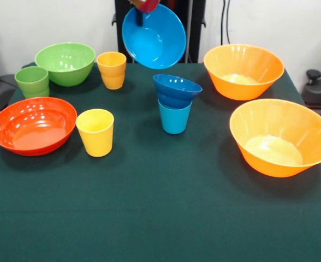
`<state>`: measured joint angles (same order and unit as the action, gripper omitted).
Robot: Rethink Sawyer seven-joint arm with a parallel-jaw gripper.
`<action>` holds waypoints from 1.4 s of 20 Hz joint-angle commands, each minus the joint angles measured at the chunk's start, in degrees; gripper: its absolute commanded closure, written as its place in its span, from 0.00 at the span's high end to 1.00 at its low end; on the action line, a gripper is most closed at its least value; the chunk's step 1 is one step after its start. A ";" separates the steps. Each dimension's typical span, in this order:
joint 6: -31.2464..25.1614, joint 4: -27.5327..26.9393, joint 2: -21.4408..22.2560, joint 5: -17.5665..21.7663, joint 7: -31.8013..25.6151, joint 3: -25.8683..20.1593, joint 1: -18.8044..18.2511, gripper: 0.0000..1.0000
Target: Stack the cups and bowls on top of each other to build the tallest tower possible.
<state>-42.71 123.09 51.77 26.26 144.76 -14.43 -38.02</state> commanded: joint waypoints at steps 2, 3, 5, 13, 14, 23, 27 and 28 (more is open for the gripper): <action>-4.28 -3.82 1.36 -1.51 -9.80 -6.38 -0.19 0.00; -4.03 -3.76 1.31 -1.28 -9.58 -6.43 -0.17 0.00; -3.61 -4.03 1.31 -0.75 -9.09 -6.37 0.09 0.00; -4.16 -4.27 4.47 -0.08 -8.47 -5.89 0.85 0.00; -4.13 -4.37 4.68 0.14 -8.48 -5.80 0.90 0.00; -3.08 -3.90 6.34 0.82 -7.72 -5.38 1.63 0.00; -2.19 -3.02 7.66 0.76 -7.03 -5.19 2.23 0.00; -1.94 -2.92 7.78 0.78 -6.92 -5.14 2.29 0.00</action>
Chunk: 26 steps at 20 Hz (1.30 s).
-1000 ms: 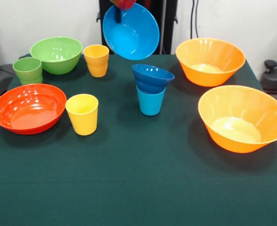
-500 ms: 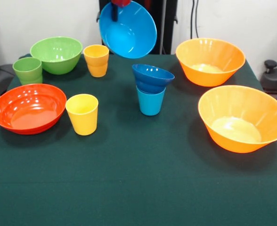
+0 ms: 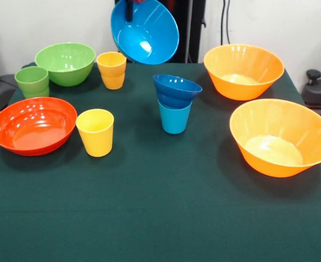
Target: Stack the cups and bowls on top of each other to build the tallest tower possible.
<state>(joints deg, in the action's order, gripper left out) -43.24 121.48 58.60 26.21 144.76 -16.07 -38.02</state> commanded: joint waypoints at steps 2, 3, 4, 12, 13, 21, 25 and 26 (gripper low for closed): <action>-0.61 -1.39 0.78 1.27 -6.41 -3.27 2.55 0.00; -0.03 -0.85 0.98 1.23 -5.99 -3.19 2.81 0.00; 0.57 -0.79 0.82 1.44 -5.66 -3.09 2.94 0.00; 1.94 -1.96 1.16 3.04 -5.43 -2.60 3.42 0.00; 2.11 -1.75 1.40 3.06 -5.27 -2.51 3.61 0.00; 6.44 -1.41 0.85 4.36 -2.13 -1.36 5.74 0.00; 7.42 -1.85 0.48 4.55 -1.97 -0.88 6.25 0.00; 7.63 -2.02 0.34 4.43 -1.98 -0.84 6.29 0.00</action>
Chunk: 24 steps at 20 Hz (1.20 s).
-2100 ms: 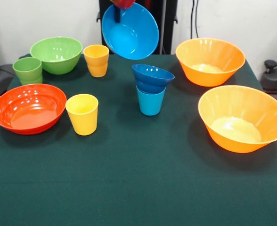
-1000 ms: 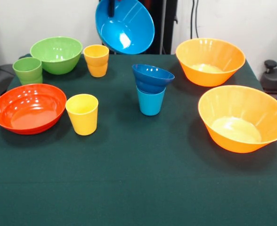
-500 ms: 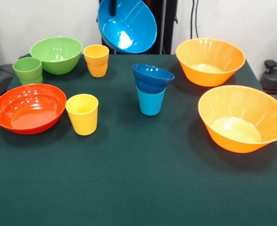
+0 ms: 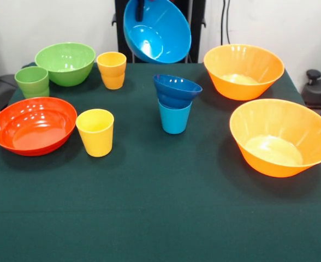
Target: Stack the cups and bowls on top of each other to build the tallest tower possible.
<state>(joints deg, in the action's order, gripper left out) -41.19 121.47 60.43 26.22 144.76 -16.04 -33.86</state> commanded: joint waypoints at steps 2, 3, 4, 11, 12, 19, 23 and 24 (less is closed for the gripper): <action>5.68 -2.25 -1.24 4.19 -2.24 -0.84 2.14 0.00; 5.84 -2.00 -0.79 3.96 -2.47 -0.85 2.02 0.00; 5.99 -2.18 -0.87 3.79 -2.49 -0.88 2.02 0.00; 7.81 -0.64 1.24 2.12 -3.61 -1.63 0.84 0.00; 7.80 -0.56 1.41 1.89 -3.82 -1.73 0.68 0.00; 9.75 2.29 3.92 0.18 -5.52 -2.69 -1.58 0.00; 11.42 4.88 6.14 -0.08 -7.11 -3.18 -3.88 0.00; 11.92 5.58 6.71 -0.03 -7.57 -3.31 -4.59 0.00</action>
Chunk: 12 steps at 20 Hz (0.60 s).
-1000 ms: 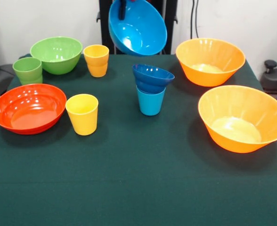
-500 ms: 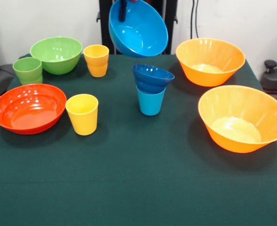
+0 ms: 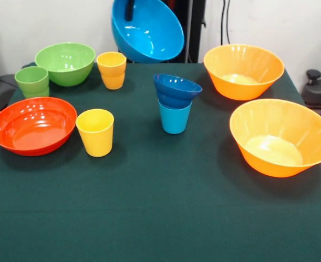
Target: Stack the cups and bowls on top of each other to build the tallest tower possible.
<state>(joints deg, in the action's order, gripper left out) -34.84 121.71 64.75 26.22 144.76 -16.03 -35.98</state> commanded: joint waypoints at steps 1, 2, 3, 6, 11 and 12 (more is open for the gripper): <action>6.22 6.50 3.32 -0.54 -8.21 -3.70 -3.46 0.00; 6.74 7.47 3.92 -0.85 -8.84 -4.08 -4.48 0.00; 7.28 8.84 4.99 -1.44 -9.83 -4.72 -5.94 0.00; 8.85 12.97 8.20 -3.54 -12.75 -7.14 -10.52 0.00; 11.71 20.33 13.63 -7.18 -17.99 -12.58 -19.53 0.00; 12.36 21.69 14.44 -7.94 -19.02 -13.85 -21.43 0.00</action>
<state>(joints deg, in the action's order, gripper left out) -28.11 131.33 74.24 22.14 143.82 -21.58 -51.56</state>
